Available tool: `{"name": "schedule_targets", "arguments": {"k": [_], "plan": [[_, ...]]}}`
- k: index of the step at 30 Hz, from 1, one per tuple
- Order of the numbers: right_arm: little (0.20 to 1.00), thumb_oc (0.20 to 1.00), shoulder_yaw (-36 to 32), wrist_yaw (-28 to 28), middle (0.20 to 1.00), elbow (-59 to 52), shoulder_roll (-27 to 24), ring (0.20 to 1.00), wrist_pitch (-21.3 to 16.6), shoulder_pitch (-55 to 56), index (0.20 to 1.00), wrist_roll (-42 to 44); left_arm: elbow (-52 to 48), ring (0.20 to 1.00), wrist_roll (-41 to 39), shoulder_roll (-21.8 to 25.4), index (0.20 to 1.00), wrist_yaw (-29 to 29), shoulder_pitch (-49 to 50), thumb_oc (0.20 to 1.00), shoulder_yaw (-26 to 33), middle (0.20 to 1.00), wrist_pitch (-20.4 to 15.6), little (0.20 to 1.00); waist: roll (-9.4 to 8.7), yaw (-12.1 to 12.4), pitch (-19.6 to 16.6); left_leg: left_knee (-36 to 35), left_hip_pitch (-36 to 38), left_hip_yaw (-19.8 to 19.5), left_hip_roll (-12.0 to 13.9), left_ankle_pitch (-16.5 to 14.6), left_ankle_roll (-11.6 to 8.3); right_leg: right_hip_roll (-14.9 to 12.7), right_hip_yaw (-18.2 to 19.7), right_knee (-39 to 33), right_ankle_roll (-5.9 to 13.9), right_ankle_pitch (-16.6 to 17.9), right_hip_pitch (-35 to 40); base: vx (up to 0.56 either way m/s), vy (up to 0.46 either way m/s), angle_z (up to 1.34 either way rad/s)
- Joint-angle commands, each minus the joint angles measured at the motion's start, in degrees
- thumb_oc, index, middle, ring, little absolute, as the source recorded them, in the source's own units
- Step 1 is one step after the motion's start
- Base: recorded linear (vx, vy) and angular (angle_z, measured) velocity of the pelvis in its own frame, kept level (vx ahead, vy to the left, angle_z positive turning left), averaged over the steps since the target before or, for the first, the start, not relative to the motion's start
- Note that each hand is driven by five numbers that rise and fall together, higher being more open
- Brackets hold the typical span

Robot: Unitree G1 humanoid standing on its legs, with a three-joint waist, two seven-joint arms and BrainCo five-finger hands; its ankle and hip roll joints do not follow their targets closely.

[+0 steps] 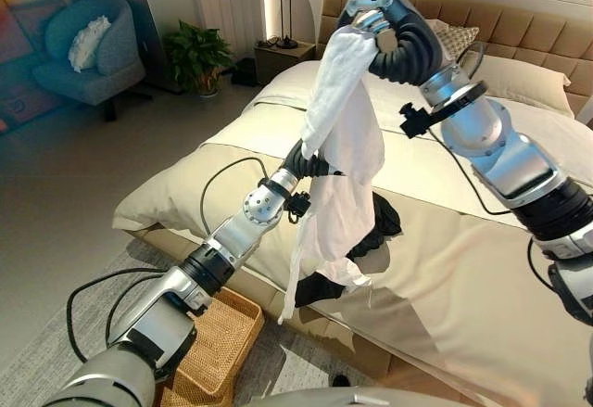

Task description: Pick up clothes into the bucket

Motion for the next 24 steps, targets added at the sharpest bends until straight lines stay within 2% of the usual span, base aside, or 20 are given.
{"name": "schedule_targets", "arguments": {"k": [1,10,16,17,18,19,20,21,23,24], "plan": [[0.2,0.2,-4.7,1.1,0.2,-4.2,1.4,0.2,-4.9,-3.5,0.2,7.8,6.3,1.0,3.3,-1.9,1.0,2.3,-7.9,1.0,0.7,1.0,-0.1,1.0,-1.9,1.4,-0.3,6.3,-2.8,-2.2,-1.0,-3.6,-0.39,-2.9,-0.9,6.5,3.0,-6.5,2.9,0.0,0.0,0.0],[0.2,0.2,-3.5,4.1,0.2,-9.1,3.8,0.2,-5.2,-1.8,0.2,15.7,11.6,1.0,3.8,-7.5,1.0,5.0,-9.4,1.0,0.5,1.0,0.9,1.0,-2.19,1.1,0.6,6.9,-3.5,-2.4,-1.2,-3.7,-0.16,-2.9,-0.7,7.0,3.0,-6.4,2.1,0.0,0.0,0.0],[0.2,0.2,-1.0,5.7,0.2,-10.1,5.4,0.2,-4.7,-2.4,0.2,21.0,10.7,1.0,-2.7,-9.5,1.0,2.9,-11.2,1.0,-1.8,1.0,0.7,1.0,-2.13,0.6,0.8,7.1,-3.9,-2.2,-1.3,-3.6,-0.12,-2.9,-0.4,7.3,2.95,-6.3,1.4,0.0,0.002,-0.06],[0.2,0.2,-0.2,5.9,0.2,-10.2,5.6,0.2,-4.7,-2.9,0.2,21.6,9.4,1.0,-8.0,-10.0,1.0,0.4,-11.7,1.0,-3.4,1.0,0.3,1.0,-1.94,0.4,0.9,6.9,-3.4,-2.1,-1.1,-4.1,-0.2,-2.7,-0.3,7.3,3.0,-6.6,1.7,0.04,0.0,-0.09],[0.2,0.2,-0.2,5.9,0.2,-10.2,5.6,0.2,-4.7,-2.9,0.2,21.6,9.4,1.0,-8.0,-9.9,1.0,0.4,-11.7,1.0,-3.4,1.0,0.3,1.0,-1.95,0.4,0.9,6.9,-3.4,-2.1,-1.1,-4.1,-0.2,-2.7,-0.3,7.3,3.0,-6.6,1.7,0.04,0.004,-0.09],[0.2,0.2,0.2,6.1,0.2,-10.1,5.9,0.2,-4.7,-3.0,0.2,22.3,7.5,0.473,-16.3,-9.6,0.473,-3.7,-11.3,0.473,-4.8,0.473,0.5,0.473,-1.86,0.2,0.8,6.8,-3.4,-2.0,-1.1,-4.1,-0.22,-2.8,-0.1,7.2,3.03,-6.6,1.7,0.01,0.004,-0.04],[0.2,0.2,0.2,6.1,0.2,-10.1,5.9,0.2,-4.7,-3.0,0.2,22.3,7.5,0.297,-16.4,-9.5,0.297,-3.8,-11.4,0.297,-4.8,0.297,0.5,0.297,-1.88,0.2,0.8,6.8,-3.4,-2.0,-1.1,-4.1,-0.22,-2.8,-0.1,7.2,3.03,-6.6,1.7,0.02,0.006,-0.03],[0.2,0.2,0.9,6.0,0.2,-9.8,5.9,0.2,-4.8,-3.3,0.2,22.5,6.6,0.2,-21.1,-9.0,0.2,-5.3,-10.7,0.2,-5.9,0.2,1.1,0.2,-1.83,0.0,0.7,6.7,-3.3,-1.9,-1.1,-4.1,-0.28,-2.7,0.0,7.1,3.05,-6.5,1.7,0.0,0.0,0.0],[0.2,0.2,1.5,6.0,0.2,-9.4,5.9,0.2,-4.6,-3.4,0.2,22.6,6.5,0.2,-23.7,-8.6,0.2,-6.8,-10.4,0.2,-6.6,0.2,1.5,0.2,-1.85,-0.2,0.4,6.7,-3.3,-1.8,-1.0,-4.1,-0.36,-2.7,0.0,6.9,3.0,-6.5,1.7,0.0,0.0,0.0],[0.31,0.31,1.4,5.9,0.31,-9.2,5.8,0.31,-4.6,-3.6,0.31,22.5,6.4,0.2,-25.7,-8.4,0.2,-7.5,-10.0,0.2,-6.4,0.2,1.7,0.2,-1.88,-0.3,0.3,6.6,-3.2,-1.7,-0.9,-4.1,-0.4,-2.7,0.0,6.9,2.99,-6.5,1.7,0.0,0.0,0.0]]}}
